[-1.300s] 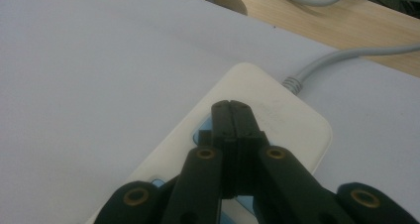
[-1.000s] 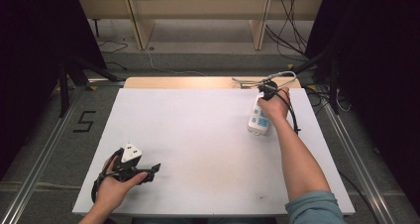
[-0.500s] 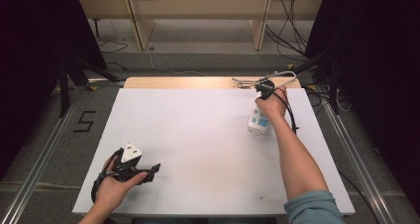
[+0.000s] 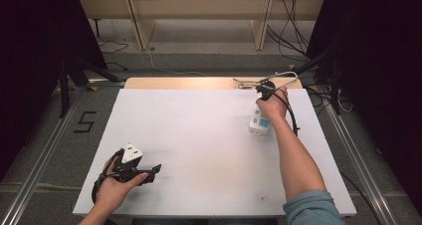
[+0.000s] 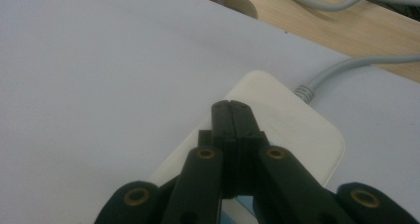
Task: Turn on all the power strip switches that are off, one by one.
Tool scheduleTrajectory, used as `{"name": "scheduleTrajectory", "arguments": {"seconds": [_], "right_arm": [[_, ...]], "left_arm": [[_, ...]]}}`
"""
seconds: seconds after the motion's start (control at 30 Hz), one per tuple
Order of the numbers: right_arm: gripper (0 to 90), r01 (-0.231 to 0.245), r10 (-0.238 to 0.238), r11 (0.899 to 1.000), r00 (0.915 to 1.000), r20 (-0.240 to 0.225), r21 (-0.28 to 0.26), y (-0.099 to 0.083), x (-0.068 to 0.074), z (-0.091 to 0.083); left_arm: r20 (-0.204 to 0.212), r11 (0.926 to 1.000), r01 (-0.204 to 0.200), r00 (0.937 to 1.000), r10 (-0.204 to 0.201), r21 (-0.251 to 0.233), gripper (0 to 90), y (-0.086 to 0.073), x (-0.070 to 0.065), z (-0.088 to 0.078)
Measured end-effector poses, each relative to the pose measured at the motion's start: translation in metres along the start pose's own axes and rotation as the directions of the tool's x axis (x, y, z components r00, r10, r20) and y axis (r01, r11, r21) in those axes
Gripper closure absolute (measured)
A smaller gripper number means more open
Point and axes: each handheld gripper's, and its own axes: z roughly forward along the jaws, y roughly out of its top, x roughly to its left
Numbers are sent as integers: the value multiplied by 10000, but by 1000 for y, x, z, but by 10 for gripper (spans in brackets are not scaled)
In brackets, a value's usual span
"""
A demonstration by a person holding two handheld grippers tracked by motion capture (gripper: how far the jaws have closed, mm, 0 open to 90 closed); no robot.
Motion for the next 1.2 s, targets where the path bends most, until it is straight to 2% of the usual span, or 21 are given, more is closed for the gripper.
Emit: {"name": "scheduleTrajectory", "arguments": {"seconds": [0.23, 0.5, 0.57, 0.63, 0.73, 1.03, 1.2], "right_arm": [[900, -138, 138, 9999, 9999, -78, 9, 0, -1, 1], [900, -54, 56, 9999, 9999, 154, -110, 0, 2, 2], [900, -143, 144, 9998, 9999, 55, -151, -1, 0, 2], [900, -419, 411, 9989, 9985, -374, -222, -2, -3, 0], [900, -640, 621, 9974, 9966, -544, -333, -3, -6, -4], [900, 7, -22, 9993, 9992, -399, -381, -4, -1, -17], [900, -97, 70, 9990, 9981, -610, -437, -6, 0, -26]], "left_arm": [[15, 10000, -44, 10000, 44, 18, 208, 0, 0, 0], [-27, 10000, -14, 10000, 14, -43, 208, 0, 1, 0], [-4, 10000, -4, 10000, 4, -8, 209, 0, 1, 0], [33, 10000, 21, 10000, -21, -12, 208, 0, 0, 0], [21, 10000, 10, 10000, -10, 25, 208, 0, 0, 1], [38, 10000, -80, 10000, 79, 45, 209, 1, -2, 2], [22, 10000, -43, 10000, 43, 3, 208, 1, -2, 3]]}}
